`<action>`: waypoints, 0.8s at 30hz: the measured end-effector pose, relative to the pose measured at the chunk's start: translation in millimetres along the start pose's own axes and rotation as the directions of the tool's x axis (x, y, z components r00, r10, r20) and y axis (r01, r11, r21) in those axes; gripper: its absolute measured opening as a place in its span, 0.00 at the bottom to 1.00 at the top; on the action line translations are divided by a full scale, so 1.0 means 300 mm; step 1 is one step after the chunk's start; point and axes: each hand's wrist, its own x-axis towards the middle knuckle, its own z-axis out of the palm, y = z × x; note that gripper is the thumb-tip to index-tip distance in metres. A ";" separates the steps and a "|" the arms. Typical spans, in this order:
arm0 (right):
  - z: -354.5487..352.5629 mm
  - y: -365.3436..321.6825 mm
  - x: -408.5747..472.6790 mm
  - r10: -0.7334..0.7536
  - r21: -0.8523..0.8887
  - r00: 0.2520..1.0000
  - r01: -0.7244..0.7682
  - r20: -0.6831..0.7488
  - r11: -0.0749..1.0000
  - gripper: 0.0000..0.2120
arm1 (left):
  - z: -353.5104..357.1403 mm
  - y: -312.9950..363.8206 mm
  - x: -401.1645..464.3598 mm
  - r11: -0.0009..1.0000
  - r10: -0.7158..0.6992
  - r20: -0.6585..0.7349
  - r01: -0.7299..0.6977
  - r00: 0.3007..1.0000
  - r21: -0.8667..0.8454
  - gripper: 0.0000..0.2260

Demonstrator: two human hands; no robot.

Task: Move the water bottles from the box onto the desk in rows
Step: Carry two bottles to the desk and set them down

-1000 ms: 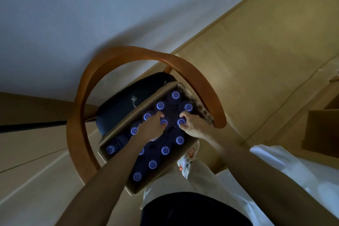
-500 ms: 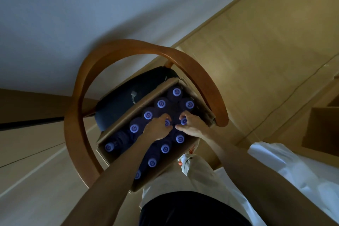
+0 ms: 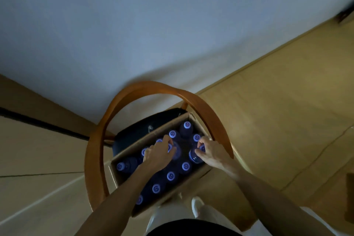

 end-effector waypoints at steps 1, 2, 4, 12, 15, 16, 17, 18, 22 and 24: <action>-0.022 -0.002 -0.016 -0.018 0.009 1.000 0.018 -0.011 1.000 0.08 | -0.017 0.008 -0.023 1.000 -0.003 -0.025 0.003 1.000 0.005 0.09; -0.041 -0.006 -0.033 -0.041 0.010 0.999 0.042 -0.017 0.999 0.07 | -0.033 0.016 -0.049 1.000 -0.010 -0.052 0.010 0.999 0.001 0.09; -0.082 -0.026 -0.066 -0.110 -0.001 0.994 0.110 -0.030 0.994 0.07 | -0.067 0.031 -0.104 0.999 -0.024 -0.139 0.021 0.990 -0.028 0.08; -0.277 -0.144 -0.146 -0.422 -0.137 0.894 0.403 -0.151 0.905 0.08 | -0.220 0.102 -0.366 0.989 -0.138 -0.458 0.098 0.878 -0.110 0.08; -0.354 -0.230 -0.179 -0.519 -0.201 0.829 0.483 -0.208 0.852 0.08 | -0.303 0.106 -0.475 0.982 -0.190 -0.571 0.142 0.798 -0.128 0.07; -0.379 -0.265 -0.192 -0.550 -0.230 0.803 0.504 -0.229 0.832 0.08 | -0.333 0.105 -0.515 0.977 -0.211 -0.599 0.157 0.772 -0.143 0.07; -0.403 -0.303 -0.204 -0.580 -0.255 0.777 0.526 -0.244 0.812 0.09 | -0.363 0.102 -0.556 0.974 -0.227 -0.631 0.162 0.742 -0.160 0.07; -0.426 -0.344 -0.215 -0.607 -0.274 0.755 0.546 -0.248 0.792 0.10 | -0.394 0.097 -0.596 0.970 -0.241 -0.661 0.164 0.711 -0.178 0.08; -0.514 -0.538 -0.285 -0.702 -0.310 0.666 0.631 -0.254 0.711 0.11 | -0.523 0.078 -0.772 0.967 -0.252 -0.768 0.177 0.589 -0.181 0.09; -0.548 -0.648 -0.331 -0.740 -0.306 0.625 0.675 -0.246 0.672 0.10 | -0.585 0.057 -0.864 0.964 -0.257 -0.811 0.194 0.525 -0.180 0.09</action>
